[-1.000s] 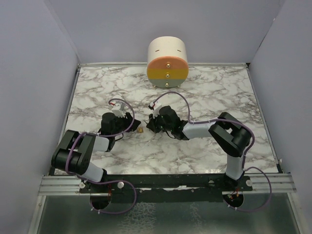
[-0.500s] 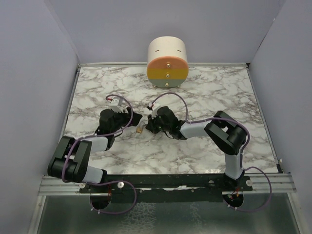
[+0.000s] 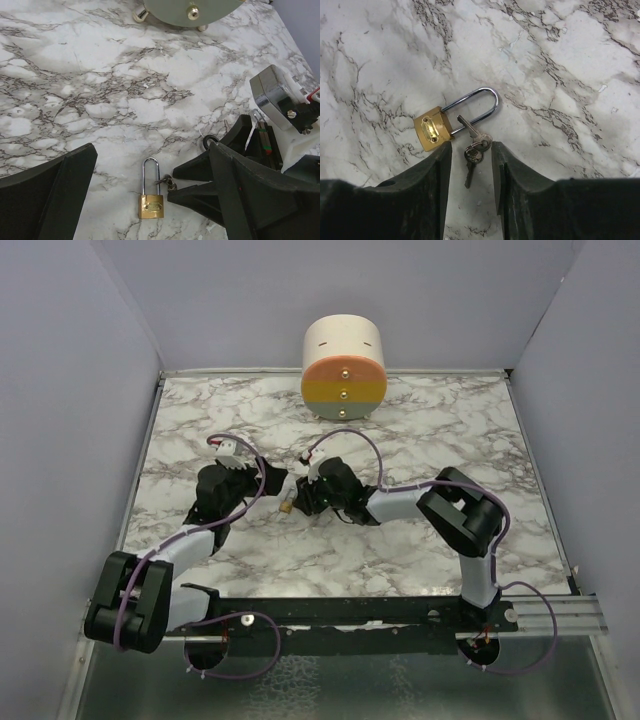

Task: Lock with the key
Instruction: Place the key at the center of the board, then reset both arms

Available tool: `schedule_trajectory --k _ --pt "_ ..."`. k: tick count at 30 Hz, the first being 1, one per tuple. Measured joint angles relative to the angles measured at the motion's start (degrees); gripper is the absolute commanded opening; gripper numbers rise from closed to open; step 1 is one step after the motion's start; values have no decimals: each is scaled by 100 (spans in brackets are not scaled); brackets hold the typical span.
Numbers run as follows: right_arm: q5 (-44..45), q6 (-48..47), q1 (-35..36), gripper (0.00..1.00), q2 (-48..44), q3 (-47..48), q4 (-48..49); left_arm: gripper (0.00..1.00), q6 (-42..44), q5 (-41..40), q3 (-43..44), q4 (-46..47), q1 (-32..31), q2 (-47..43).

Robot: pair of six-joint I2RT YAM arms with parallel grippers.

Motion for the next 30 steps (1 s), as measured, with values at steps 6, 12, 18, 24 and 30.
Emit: schedule_trajectory --k 6,12,18,24,30 --pt "94 -61 33 38 -433 -122 -310 99 107 -177 0 -337 0 -284" --pt "640 -216 48 37 -1781 -509 -413 99 245 -525 4 -667 0 -697" --pt "879 -236 -824 37 -3051 -1156 -225 99 476 -942 146 -1084 0 -817" --pt "525 127 -3206 37 -3853 -1985 -188 99 704 -1285 339 -1276 4 -813" --pt "-227 619 -5069 37 -4656 -2393 -111 99 828 -1644 389 -1379 4 -802"
